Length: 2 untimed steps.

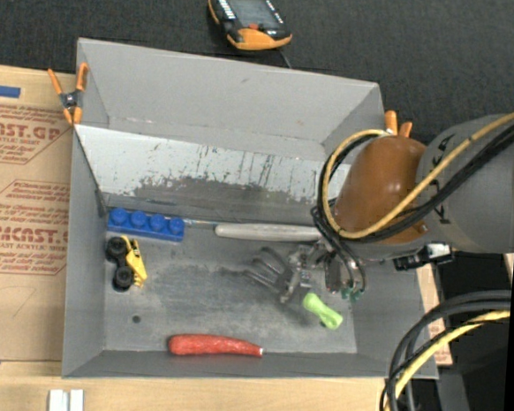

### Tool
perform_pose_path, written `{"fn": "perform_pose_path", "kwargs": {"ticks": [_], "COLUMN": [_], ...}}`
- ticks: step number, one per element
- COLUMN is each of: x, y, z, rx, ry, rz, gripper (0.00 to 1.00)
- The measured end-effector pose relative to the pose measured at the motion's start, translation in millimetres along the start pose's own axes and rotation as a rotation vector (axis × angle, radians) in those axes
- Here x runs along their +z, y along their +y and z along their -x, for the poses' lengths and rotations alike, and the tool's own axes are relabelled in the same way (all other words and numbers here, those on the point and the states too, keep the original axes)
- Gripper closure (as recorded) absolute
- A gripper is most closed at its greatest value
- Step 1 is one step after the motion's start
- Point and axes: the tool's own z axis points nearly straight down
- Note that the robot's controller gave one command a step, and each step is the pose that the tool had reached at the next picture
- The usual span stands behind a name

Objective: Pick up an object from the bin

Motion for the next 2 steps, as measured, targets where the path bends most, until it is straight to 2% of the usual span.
{"fn": "perform_pose_path", "kwargs": {"ticks": [2], "x": [-38.7], "y": [0.6], "z": [0.3], "rx": [0.000], "ry": [-0.002], "rz": [0.001], "gripper": [1.00]}}
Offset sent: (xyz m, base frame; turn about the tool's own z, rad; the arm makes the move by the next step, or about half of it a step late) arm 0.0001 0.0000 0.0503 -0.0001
